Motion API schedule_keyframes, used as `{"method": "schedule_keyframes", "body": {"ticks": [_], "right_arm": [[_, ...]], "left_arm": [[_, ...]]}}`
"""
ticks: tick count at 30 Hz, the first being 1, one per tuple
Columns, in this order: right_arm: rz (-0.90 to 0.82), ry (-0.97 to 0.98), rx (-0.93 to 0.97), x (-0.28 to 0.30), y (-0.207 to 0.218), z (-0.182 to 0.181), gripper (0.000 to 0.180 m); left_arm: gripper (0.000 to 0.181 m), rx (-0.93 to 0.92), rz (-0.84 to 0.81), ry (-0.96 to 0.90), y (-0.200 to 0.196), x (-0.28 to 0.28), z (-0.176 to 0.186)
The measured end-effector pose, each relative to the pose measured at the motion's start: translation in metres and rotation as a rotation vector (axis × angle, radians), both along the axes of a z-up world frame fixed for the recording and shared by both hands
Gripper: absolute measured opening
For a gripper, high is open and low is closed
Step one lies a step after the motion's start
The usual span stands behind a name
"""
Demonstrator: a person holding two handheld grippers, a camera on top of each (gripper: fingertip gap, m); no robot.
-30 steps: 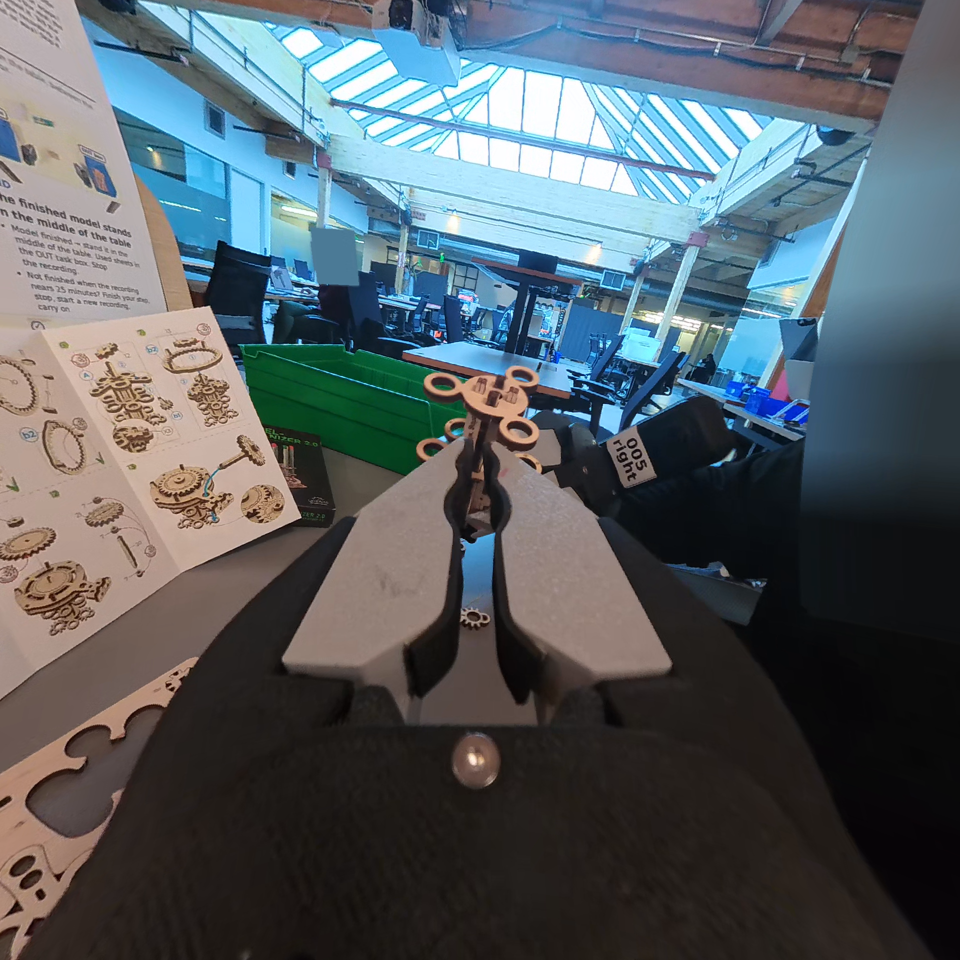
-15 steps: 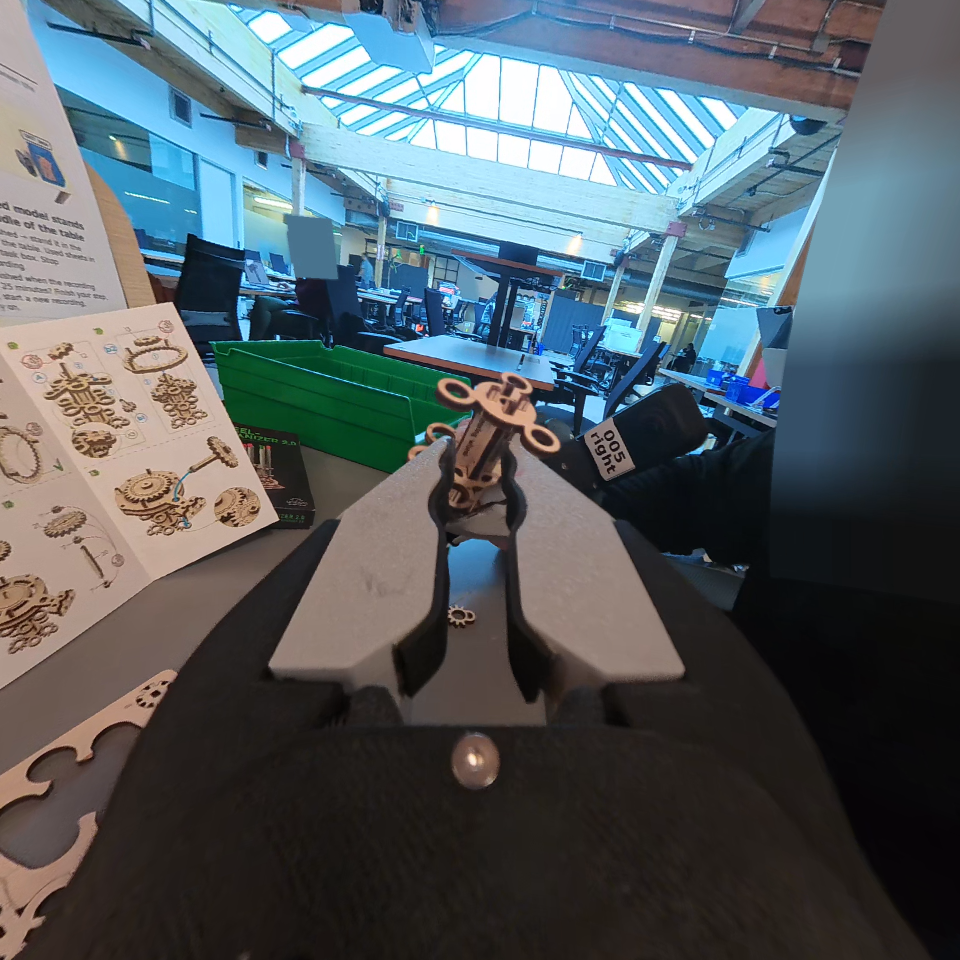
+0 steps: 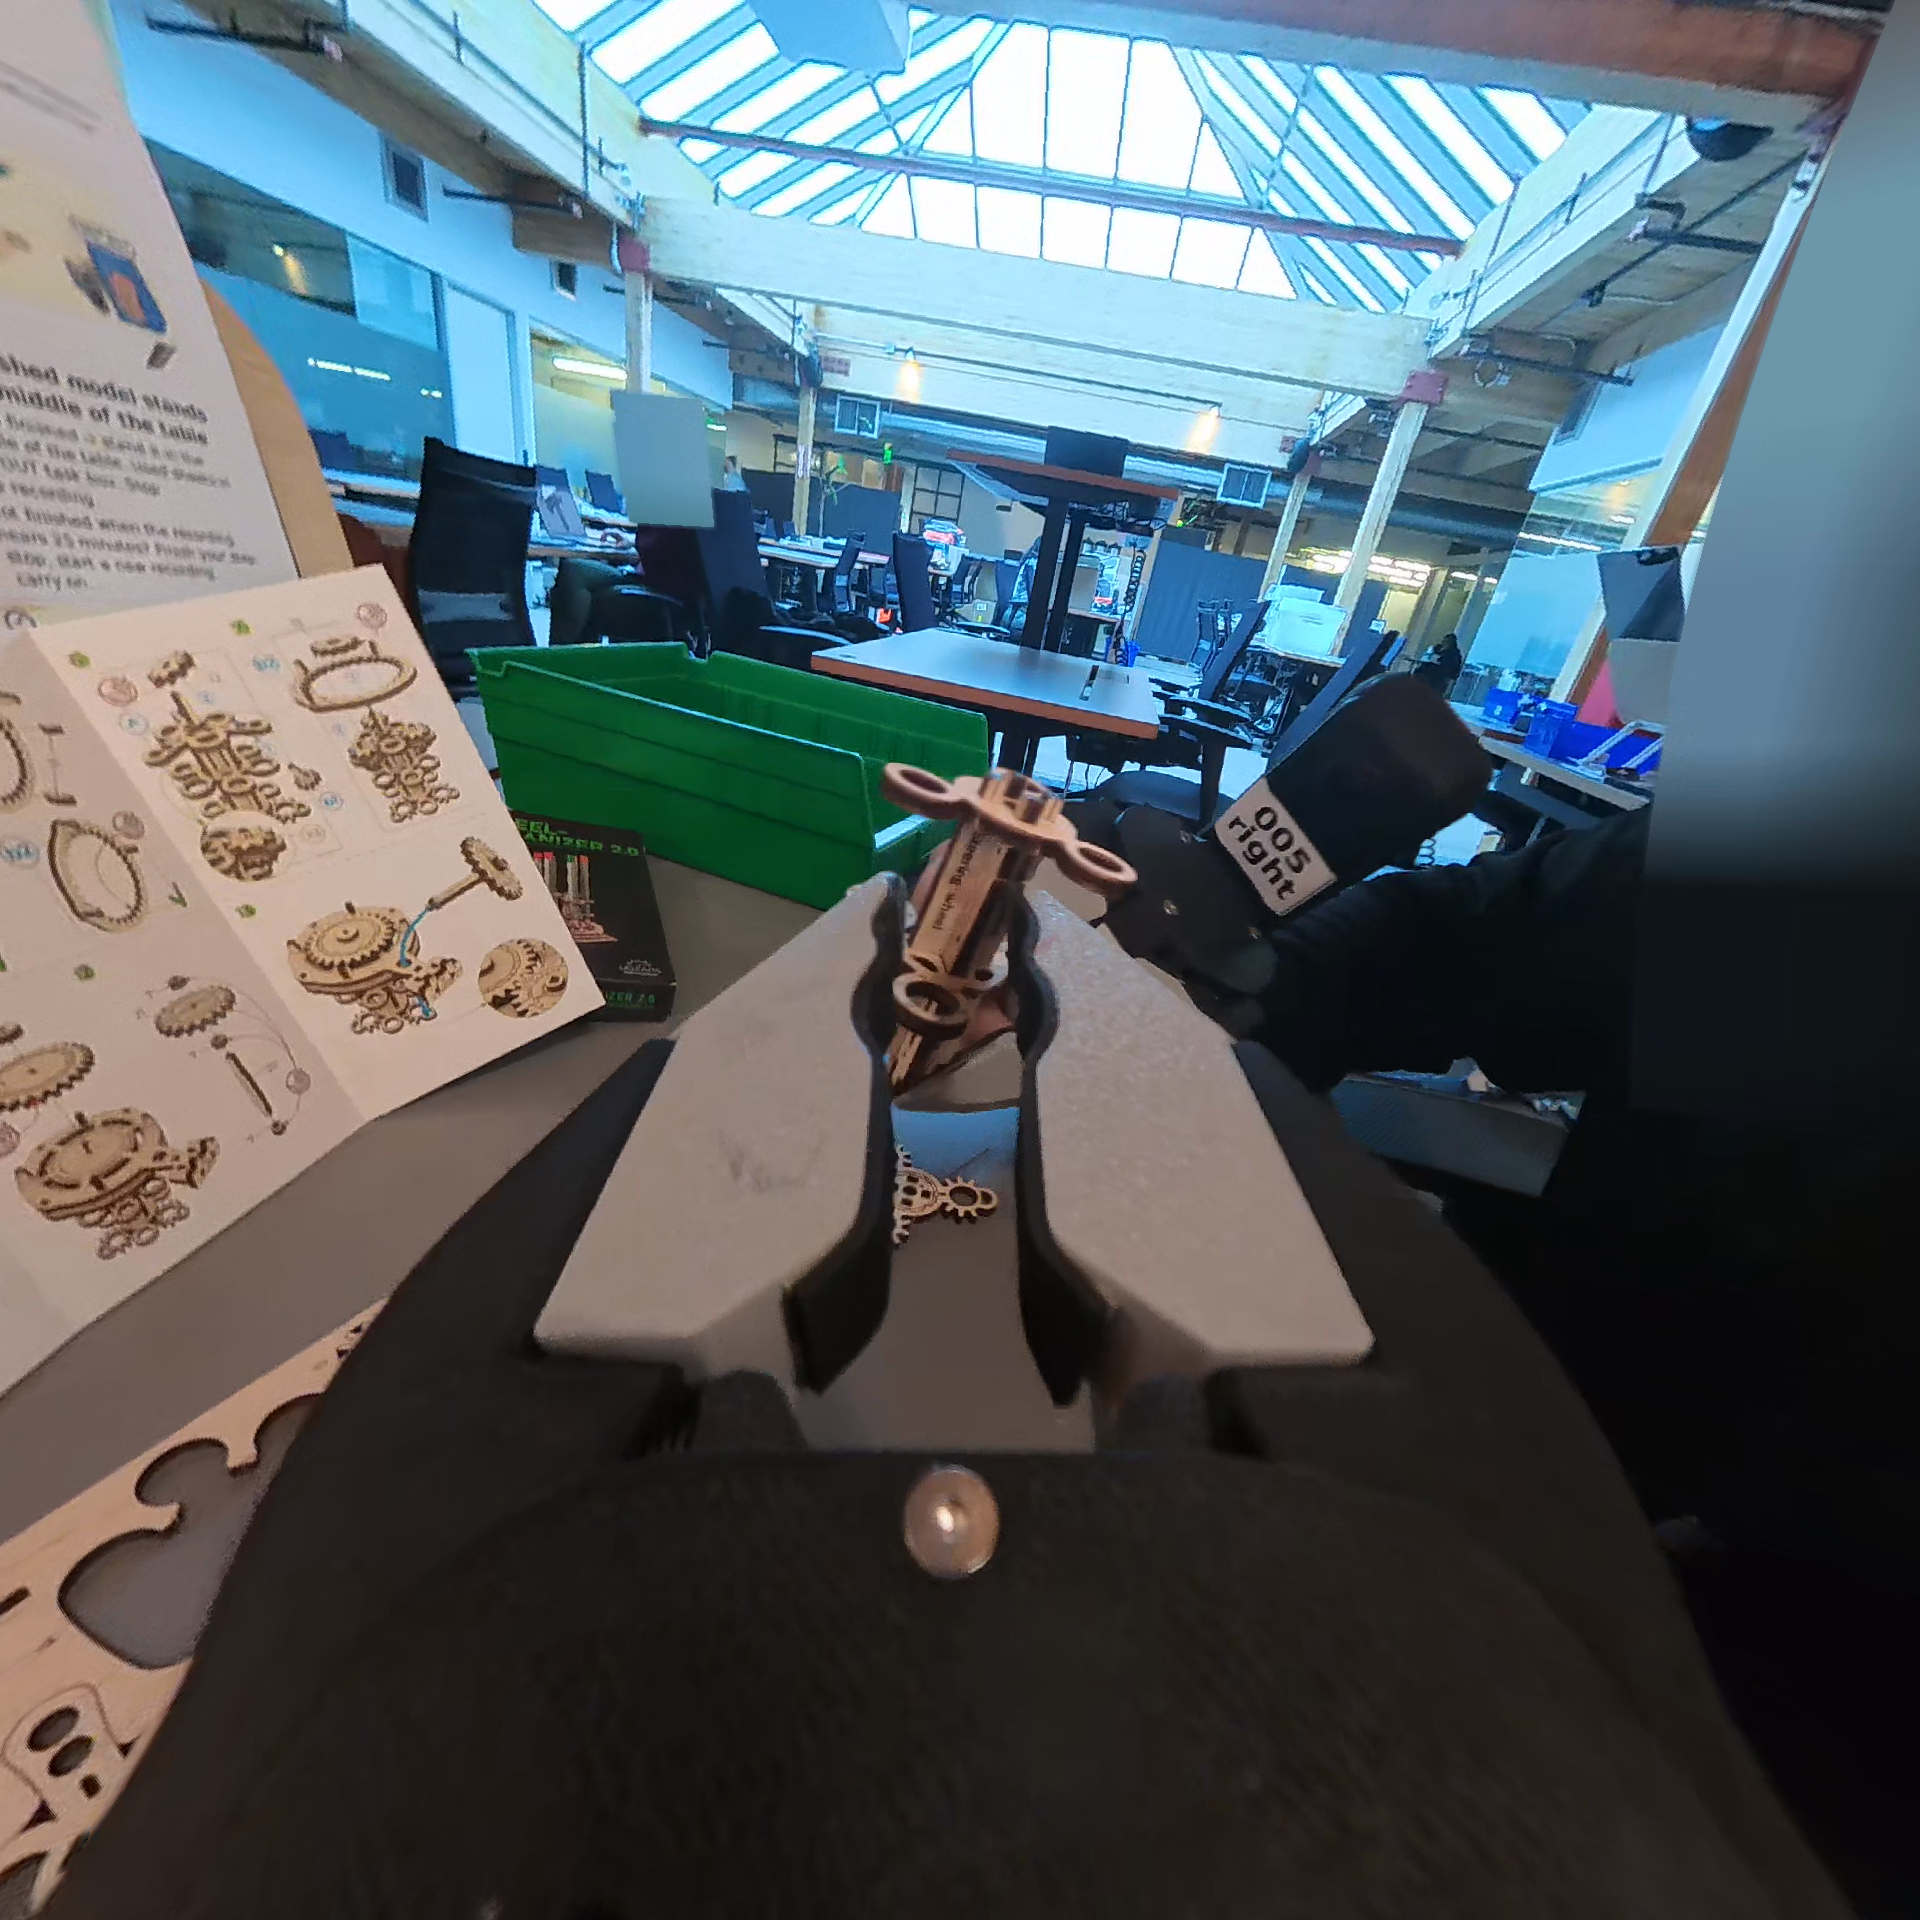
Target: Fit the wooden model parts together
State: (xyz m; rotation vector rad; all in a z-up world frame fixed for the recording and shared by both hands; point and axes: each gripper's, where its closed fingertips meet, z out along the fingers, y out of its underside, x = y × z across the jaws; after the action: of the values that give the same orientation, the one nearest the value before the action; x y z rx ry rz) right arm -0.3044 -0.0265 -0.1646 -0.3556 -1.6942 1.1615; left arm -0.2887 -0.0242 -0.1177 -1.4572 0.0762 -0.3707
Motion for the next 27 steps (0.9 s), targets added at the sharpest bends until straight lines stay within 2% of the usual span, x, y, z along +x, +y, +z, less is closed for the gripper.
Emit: {"method": "schedule_keyframes", "body": {"ticks": [8,11,12,14,17,20,23,27], "right_arm": [[0.013,-0.12,-0.02,0.0,-0.001,-0.013,0.011],[0.087,-0.219,0.008,0.008,-0.005,-0.026,0.038],[0.111,-0.252,0.023,0.012,-0.002,-0.031,0.043],[0.147,-0.31,0.046,0.021,0.009,-0.036,0.043],[0.092,-0.374,0.051,0.025,0.05,-0.036,0.043],[0.138,-0.565,-0.018,0.041,0.076,-0.05,0.042],[0.159,-0.728,0.024,0.054,0.086,-0.076,0.041],[0.136,-0.786,0.103,0.058,0.087,-0.093,0.047]], "left_arm": [[0.01,-0.025,0.033,0.048,0.004,-0.006,-0.007],[0.009,-0.048,0.021,-0.025,0.006,-0.015,-0.012],[0.009,-0.044,0.015,-0.053,0.006,-0.018,-0.013],[0.009,-0.046,0.004,-0.086,0.004,-0.023,-0.015],[0.009,-0.059,-0.006,-0.07,0.001,-0.025,-0.02],[0.009,-0.049,-0.034,-0.057,-0.001,-0.021,-0.019],[0.009,-0.066,-0.06,-0.048,0.001,-0.016,-0.024],[0.009,-0.092,-0.062,-0.022,0.003,-0.013,-0.031]]}}
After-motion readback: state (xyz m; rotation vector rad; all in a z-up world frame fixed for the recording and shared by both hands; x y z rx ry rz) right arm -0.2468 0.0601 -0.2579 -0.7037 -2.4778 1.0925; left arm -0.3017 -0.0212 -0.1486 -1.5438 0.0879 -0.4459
